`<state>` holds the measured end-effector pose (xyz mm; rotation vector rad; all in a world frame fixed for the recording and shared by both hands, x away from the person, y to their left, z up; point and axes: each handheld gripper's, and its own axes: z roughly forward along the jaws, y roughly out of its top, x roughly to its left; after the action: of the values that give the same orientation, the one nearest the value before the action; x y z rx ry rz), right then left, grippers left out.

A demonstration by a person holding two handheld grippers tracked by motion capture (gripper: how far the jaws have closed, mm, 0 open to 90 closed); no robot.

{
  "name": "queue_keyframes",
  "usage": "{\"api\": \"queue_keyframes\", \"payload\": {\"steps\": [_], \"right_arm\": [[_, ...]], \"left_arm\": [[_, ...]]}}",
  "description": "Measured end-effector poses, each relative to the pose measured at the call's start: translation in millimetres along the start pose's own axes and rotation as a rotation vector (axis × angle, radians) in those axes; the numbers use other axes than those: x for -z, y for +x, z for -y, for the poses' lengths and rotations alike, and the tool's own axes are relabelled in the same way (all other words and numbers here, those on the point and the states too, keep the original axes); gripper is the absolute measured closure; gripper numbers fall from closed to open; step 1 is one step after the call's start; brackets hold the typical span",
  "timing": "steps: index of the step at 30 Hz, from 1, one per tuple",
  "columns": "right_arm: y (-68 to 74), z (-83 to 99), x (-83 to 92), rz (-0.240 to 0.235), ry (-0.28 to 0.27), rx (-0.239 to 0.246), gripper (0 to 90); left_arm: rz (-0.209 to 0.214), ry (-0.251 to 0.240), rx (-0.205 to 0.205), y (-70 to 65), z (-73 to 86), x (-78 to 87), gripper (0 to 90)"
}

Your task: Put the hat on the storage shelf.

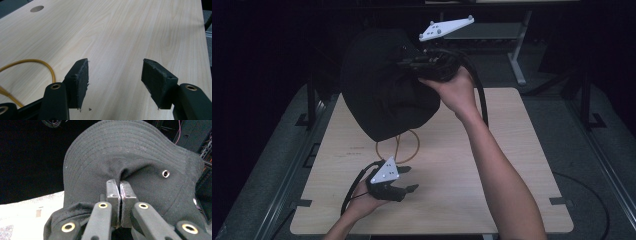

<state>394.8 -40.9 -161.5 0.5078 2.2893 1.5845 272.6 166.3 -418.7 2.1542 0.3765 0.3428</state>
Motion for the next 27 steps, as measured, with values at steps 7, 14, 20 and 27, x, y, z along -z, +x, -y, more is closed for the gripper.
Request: {"api": "queue_keyframes", "payload": {"steps": [7,14,20,27], "right_arm": [[-3.5,-7.8,-13.9,-0.001,0.0,-0.001,88.1],[-5.6,-12.3,-32.9,-0.004,0.013,-0.011,88.1],[-9.2,-14.1,-45.9,-0.003,0.03,-0.012,88.0],[-14.2,-13.5,-63.6,-0.003,0.062,-0.026,88.0]], "left_arm": [[0.01,-0.001,-0.002,-2.7,-0.7,-2.3,38.1],[0.015,-0.006,0.005,-2.7,-0.7,-2.0,38.1],[0.021,-0.002,0.002,-4.0,-0.6,-2.9,38.1],[0.025,0.003,-0.004,-3.0,-0.1,-3.6,37.8]]}}
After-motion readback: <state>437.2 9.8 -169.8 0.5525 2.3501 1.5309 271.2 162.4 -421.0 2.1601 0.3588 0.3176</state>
